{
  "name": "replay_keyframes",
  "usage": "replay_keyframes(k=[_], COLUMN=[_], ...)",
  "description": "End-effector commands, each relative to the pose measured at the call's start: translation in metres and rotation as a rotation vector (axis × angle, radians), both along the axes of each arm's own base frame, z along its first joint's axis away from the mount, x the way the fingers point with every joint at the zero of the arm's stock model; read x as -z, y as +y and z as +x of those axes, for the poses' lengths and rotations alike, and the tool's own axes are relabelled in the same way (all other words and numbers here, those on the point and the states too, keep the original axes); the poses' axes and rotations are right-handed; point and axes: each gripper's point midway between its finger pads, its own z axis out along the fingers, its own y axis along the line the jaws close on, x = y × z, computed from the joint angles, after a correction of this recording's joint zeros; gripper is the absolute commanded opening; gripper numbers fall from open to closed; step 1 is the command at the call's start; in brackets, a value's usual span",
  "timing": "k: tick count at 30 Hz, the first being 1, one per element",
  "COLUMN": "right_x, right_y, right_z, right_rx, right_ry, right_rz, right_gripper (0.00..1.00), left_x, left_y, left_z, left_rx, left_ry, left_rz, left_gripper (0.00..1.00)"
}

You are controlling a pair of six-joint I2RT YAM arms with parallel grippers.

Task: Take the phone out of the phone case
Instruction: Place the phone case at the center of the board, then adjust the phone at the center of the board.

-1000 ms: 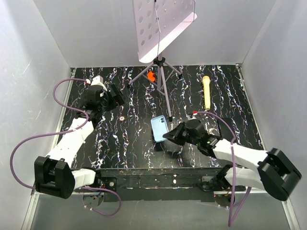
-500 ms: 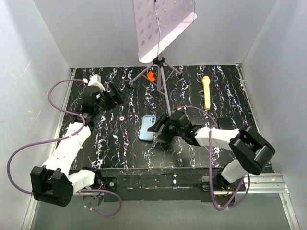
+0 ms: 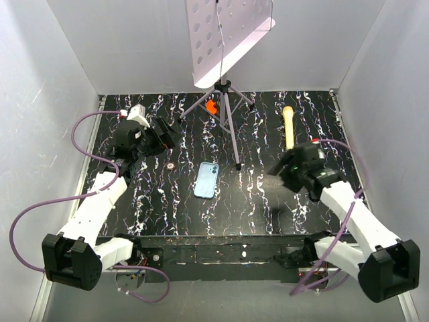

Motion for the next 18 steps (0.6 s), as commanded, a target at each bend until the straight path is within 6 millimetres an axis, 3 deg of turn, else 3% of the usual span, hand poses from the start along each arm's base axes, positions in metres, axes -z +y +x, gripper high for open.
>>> replay_keyframes(k=[1, 5, 11, 16, 18], right_x=[-0.004, -0.006, 0.005, 0.018, 0.028], right_y=[-0.111, -0.174, -0.246, -0.275, -0.282], right_z=[0.007, 0.028, 0.042, 0.048, 0.053], right_rx=[0.196, 0.380, 0.625, 0.606, 0.574], right_ry=[0.068, 0.129, 0.207, 0.398, 0.448], right_rz=[-0.288, -0.392, -0.520, -0.665, -0.700], right_gripper=[0.72, 0.71, 0.67, 0.65, 0.56], left_x=[-0.033, -0.040, -0.043, -0.044, -0.044], left_y=[-0.028, -0.036, -0.037, -0.038, -0.037], left_z=[-0.014, -0.019, -0.021, -0.022, -0.021], left_rx=[0.158, 0.211, 0.214, 0.221, 0.222], left_ry=[-0.062, -0.081, -0.061, -0.049, -0.046], left_rz=[-0.081, -0.104, -0.111, -0.098, -0.099], left_gripper=[1.00, 0.99, 1.00, 1.00, 1.00])
